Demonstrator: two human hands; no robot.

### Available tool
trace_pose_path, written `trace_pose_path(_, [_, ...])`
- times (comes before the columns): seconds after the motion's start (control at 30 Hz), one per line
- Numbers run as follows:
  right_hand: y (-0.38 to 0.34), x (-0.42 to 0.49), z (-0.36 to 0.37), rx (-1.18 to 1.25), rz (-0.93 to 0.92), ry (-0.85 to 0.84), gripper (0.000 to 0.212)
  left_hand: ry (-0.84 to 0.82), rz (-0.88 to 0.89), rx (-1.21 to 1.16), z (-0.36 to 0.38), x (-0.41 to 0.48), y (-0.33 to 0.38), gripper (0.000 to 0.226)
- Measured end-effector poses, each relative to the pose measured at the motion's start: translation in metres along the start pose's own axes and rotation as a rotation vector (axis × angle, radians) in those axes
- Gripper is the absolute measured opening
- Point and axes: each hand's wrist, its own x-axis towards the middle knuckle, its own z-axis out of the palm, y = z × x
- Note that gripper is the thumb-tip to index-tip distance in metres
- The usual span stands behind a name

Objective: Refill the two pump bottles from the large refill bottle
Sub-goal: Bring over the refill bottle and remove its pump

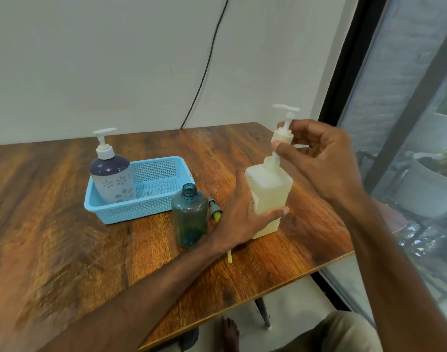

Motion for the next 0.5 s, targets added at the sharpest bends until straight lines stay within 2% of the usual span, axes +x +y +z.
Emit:
trace_pose_path(0.1, [-0.003, 0.004, -0.003, -0.012, -0.023, 0.019, 0.037, -0.008, -0.002, -0.005, 0.0, 0.0, 0.001, 0.091])
trace_pose_path(0.27, [0.005, -0.003, 0.003, -0.148, 0.034, -0.167, 0.033, 0.003, 0.003, -0.011, 0.001, -0.001, -0.001, 0.094])
trace_pose_path(0.4, [-0.001, -0.001, -0.002, -0.082, -0.009, -0.022, 0.033, -0.008, -0.004, -0.006, 0.0, 0.0, 0.0, 0.092])
trace_pose_path(0.5, [-0.005, 0.003, -0.004, -0.082, -0.03, 0.0, 0.037, -0.018, -0.016, -0.002, 0.0, -0.001, 0.001, 0.092])
